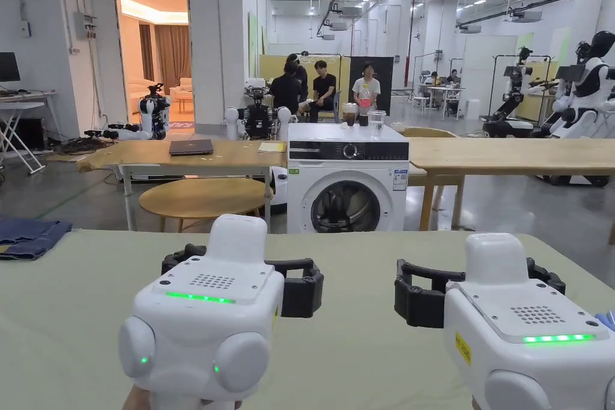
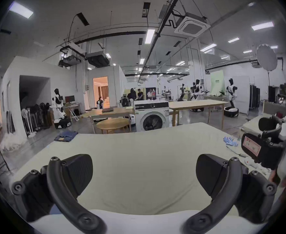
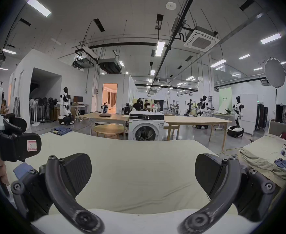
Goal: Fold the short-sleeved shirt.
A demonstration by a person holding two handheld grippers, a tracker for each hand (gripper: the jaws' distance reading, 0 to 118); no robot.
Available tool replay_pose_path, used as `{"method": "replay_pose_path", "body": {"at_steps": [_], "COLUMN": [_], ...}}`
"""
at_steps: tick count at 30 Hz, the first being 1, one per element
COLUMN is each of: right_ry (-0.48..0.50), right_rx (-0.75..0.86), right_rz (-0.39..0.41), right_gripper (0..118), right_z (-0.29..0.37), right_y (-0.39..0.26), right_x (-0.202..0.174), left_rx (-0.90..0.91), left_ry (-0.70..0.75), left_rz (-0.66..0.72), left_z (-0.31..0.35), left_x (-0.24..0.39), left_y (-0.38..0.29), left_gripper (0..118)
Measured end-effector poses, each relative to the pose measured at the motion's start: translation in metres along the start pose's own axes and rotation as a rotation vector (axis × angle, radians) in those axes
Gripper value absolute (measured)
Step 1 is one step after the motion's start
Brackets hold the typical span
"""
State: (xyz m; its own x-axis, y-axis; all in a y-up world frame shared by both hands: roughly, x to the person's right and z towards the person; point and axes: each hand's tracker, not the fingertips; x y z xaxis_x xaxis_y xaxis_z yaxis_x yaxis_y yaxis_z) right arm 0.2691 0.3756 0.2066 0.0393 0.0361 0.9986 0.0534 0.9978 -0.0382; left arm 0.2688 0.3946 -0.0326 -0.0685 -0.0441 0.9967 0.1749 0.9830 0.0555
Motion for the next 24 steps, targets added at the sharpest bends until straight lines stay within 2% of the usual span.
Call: {"method": "replay_pose_path", "body": {"at_steps": [13,24], "right_ry": [0.000,0.001], "right_rx": [-0.007,-0.009], "right_rz": [-0.015,-0.012], "right_gripper": [118,118], "right_z": [-0.003,-0.005], "right_y": [0.004,0.003], "right_x": [0.001,-0.001], "left_rx": [0.020,0.032], "left_ry": [-0.029,0.045], "left_rz": [0.027,0.020], "left_z": [0.002,0.000], "left_x": [-0.011,-0.015], "left_y": [-0.006,-0.008], "left_gripper": [118,118]}}
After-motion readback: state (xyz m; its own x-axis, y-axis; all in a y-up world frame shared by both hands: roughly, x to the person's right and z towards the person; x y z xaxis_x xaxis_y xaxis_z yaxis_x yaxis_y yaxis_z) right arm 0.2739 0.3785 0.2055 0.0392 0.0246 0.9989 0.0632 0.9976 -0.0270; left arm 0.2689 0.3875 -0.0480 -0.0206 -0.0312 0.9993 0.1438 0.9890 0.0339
